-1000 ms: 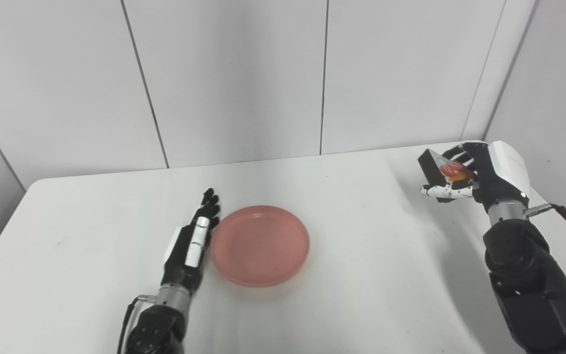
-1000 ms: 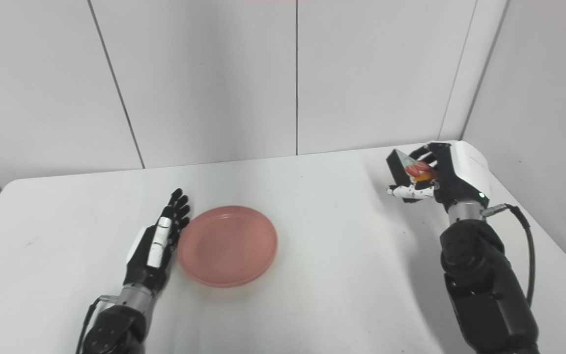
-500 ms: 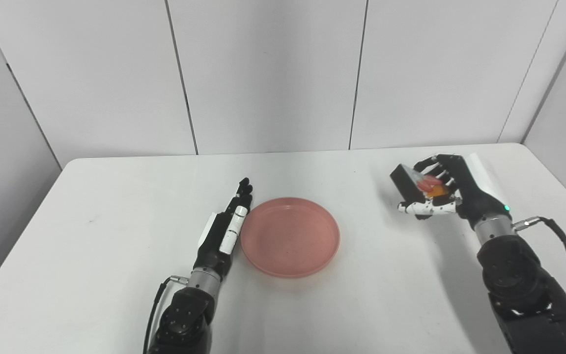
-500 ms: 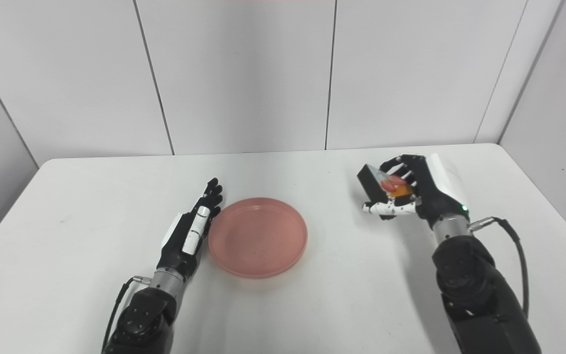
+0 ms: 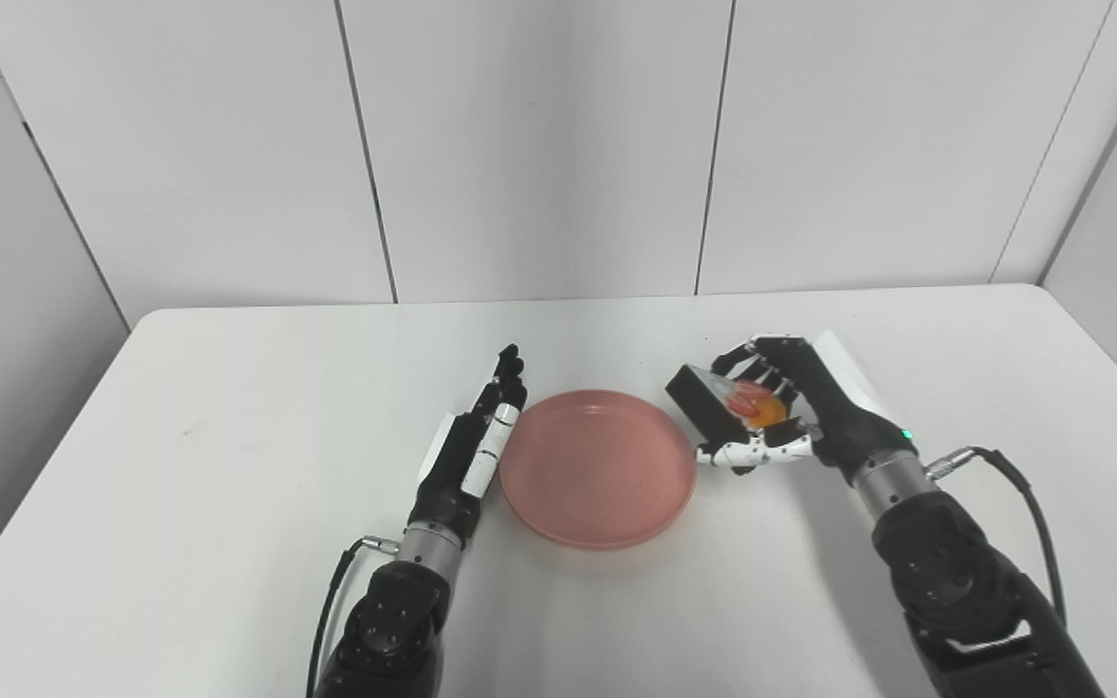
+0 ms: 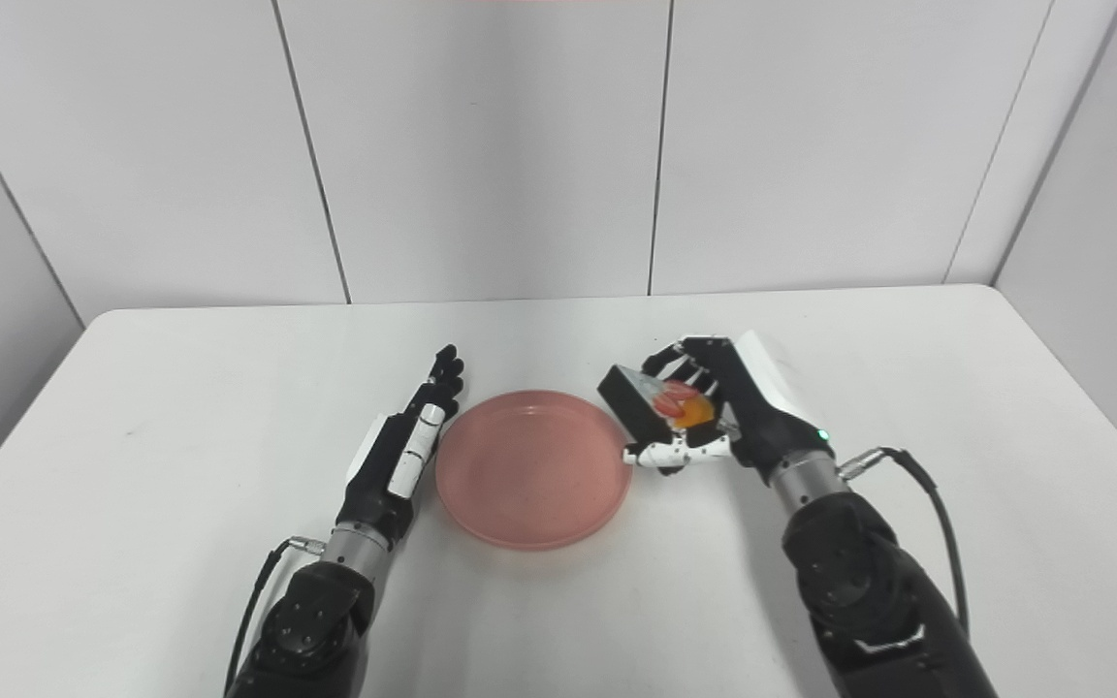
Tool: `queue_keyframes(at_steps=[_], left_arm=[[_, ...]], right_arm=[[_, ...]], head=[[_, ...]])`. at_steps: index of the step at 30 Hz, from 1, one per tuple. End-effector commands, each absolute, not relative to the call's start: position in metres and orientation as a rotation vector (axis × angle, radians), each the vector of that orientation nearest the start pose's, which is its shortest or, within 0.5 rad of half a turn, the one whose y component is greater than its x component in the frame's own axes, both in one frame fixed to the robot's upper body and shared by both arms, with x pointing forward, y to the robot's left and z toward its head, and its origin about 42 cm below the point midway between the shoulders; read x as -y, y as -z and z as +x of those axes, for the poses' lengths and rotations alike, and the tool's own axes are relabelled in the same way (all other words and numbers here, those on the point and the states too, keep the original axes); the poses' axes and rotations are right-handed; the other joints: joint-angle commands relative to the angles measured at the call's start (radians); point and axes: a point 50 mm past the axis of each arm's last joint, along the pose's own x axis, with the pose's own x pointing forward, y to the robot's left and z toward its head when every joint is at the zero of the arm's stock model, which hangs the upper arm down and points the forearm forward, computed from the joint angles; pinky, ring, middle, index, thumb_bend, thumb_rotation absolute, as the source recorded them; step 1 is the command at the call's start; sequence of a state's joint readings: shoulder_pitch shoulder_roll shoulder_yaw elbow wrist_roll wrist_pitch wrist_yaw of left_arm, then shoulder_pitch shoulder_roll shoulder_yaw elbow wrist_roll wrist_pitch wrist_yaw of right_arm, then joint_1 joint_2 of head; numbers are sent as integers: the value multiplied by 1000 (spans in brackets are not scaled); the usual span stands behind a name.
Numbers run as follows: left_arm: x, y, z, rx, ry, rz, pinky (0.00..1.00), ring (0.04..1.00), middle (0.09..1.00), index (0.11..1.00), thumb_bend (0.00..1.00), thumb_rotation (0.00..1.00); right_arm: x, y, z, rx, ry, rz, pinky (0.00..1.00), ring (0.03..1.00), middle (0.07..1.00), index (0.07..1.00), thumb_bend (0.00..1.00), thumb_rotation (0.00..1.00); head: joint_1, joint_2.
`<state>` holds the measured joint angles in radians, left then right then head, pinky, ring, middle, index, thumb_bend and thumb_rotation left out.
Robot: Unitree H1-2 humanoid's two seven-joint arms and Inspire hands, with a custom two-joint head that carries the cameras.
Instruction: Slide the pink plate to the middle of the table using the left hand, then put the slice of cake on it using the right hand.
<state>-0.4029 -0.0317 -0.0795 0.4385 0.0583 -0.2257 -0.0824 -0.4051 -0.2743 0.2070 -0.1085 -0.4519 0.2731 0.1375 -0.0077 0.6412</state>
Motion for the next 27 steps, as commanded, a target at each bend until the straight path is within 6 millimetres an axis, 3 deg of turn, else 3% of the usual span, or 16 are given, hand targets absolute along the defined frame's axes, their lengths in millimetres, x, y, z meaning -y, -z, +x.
queue_keyframes(at_steps=[1, 4, 6, 8, 9, 14, 25, 27], left_arm=[[-125, -128, 399, 204, 283, 54, 1000, 1000, 1000, 1000, 681, 1000], [-123, -129, 399, 206, 285, 55, 1000, 1000, 1000, 1000, 680, 1000], [-122, -130, 400, 209, 287, 53, 999, 1000, 1000, 1000, 671, 1000], [-121, -130, 400, 206, 292, 46, 1000, 1000, 1000, 1000, 662, 1000], [-121, -130, 400, 204, 293, 40, 1000, 1000, 1000, 1000, 665, 1000], [-121, -131, 399, 197, 297, 61, 1000, 1000, 1000, 1000, 673, 1000], [-121, -131, 398, 192, 289, 51, 1000, 1000, 1000, 1000, 684, 1000], [-121, -131, 397, 194, 292, 62, 1000, 1000, 1000, 1000, 678, 1000]], right_arm=[[194, -257, 396, 349, -212, -768, 169, 433, 408, 518, 510, 0], [182, -252, 402, 357, -245, -785, 145, 442, 392, 509, 511, 0], [174, -249, 405, 369, -277, -785, 159, 402, 476, 489, 515, 0], [166, -245, 408, 385, -299, -794, 154, 387, 492, 485, 515, 0], [163, -243, 410, 391, -306, -800, 160, 343, 455, 516, 507, 0], [147, -234, 416, 407, -334, -845, 170, 356, 470, 505, 511, 0], [142, -208, 435, 387, -358, -1011, 193, 410, 498, 483, 517, 0], [143, -206, 436, 375, -365, -1028, 280, 387, 480, 521, 514, 0]], head=[[0, 1], [2, 4], [3, 6], [6, 6], [6, 6], [13, 6], [11, 10], [11, 10]])
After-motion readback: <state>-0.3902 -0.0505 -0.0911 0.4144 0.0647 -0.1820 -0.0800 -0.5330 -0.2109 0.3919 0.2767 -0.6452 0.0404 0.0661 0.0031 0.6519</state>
